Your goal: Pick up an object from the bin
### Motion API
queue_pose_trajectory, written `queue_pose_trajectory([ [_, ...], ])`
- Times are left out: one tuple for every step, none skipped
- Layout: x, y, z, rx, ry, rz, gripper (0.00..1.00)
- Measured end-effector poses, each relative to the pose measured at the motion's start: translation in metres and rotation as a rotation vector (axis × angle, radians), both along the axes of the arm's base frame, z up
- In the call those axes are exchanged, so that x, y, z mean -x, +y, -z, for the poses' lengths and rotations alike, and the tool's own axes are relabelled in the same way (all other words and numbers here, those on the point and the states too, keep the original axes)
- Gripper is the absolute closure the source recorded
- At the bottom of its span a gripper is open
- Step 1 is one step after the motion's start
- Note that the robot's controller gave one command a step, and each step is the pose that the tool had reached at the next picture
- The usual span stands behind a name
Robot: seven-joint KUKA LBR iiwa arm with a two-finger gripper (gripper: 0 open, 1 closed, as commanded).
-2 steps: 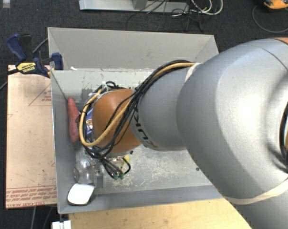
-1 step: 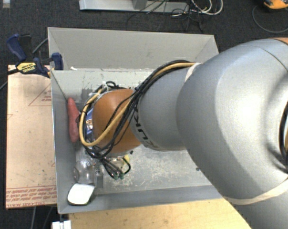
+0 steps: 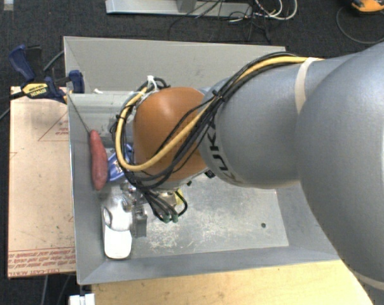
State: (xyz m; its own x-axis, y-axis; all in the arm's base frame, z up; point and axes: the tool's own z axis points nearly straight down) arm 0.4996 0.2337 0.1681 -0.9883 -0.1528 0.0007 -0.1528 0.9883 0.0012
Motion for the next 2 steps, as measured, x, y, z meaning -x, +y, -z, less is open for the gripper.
queue_pose_trajectory([
  [-0.0074, -0.0027, -0.0827, -0.002, -0.006, -0.056, 1.0],
  [-0.0074, -0.0027, -0.0827, -0.002, -0.006, -0.056, 1.0],
])
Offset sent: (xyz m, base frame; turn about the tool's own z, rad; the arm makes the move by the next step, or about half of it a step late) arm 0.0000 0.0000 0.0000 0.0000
